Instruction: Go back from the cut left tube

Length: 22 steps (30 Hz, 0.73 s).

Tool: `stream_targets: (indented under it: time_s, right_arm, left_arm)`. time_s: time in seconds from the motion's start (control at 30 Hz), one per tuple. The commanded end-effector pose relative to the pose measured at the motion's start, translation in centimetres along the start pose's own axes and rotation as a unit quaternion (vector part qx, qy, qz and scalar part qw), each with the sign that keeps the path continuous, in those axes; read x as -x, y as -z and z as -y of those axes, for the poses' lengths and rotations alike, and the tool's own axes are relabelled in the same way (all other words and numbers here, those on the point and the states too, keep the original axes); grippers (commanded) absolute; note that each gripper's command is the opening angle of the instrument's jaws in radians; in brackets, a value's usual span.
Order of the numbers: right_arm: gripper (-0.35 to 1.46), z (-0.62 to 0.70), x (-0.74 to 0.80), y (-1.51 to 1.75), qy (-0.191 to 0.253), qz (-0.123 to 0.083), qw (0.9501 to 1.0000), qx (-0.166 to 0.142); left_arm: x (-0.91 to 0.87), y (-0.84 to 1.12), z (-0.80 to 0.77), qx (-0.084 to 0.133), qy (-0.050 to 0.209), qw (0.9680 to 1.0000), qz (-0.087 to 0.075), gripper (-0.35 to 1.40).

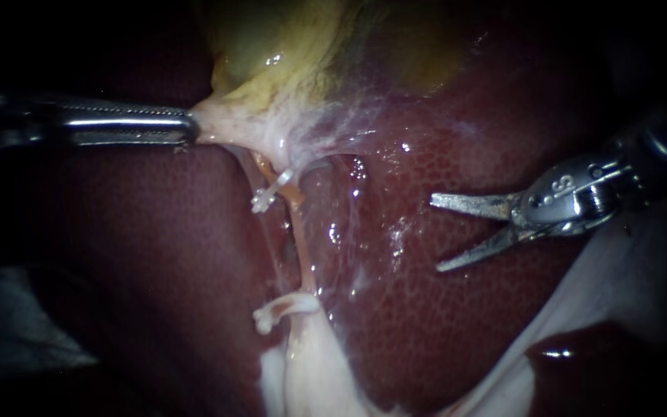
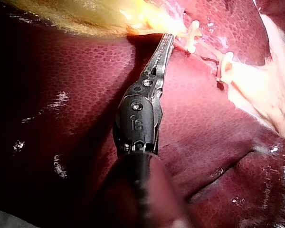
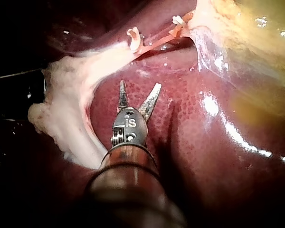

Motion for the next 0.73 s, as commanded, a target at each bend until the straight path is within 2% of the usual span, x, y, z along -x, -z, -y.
stream_targets:
  time_s: [0.03,0.3,0.47,0.73]
  right_arm:
    - [1.43,0.00,0.00,0.00,-0.001,0.000,1.0000,0.000]
    - [1.43,0.00,0.02,0.00,0.001,0.006,1.0000,-0.002]
    - [1.45,0.00,0.04,-0.01,0.001,0.005,1.0000,-0.004]
    - [1.45,0.00,0.04,-0.01,0.001,0.005,1.0000,-0.005]
  left_arm:
    - [0.02,-0.04,0.00,0.000,-0.001,1.0000,0.002,-0.35]
    - [0.15,-0.46,0.10,0.005,-0.005,0.9999,0.011,-0.35]
    - [0.22,-0.55,0.12,0.005,-0.007,0.9999,0.015,-0.35]
    - [0.22,-0.55,0.12,0.006,-0.007,0.9998,0.015,-0.35]
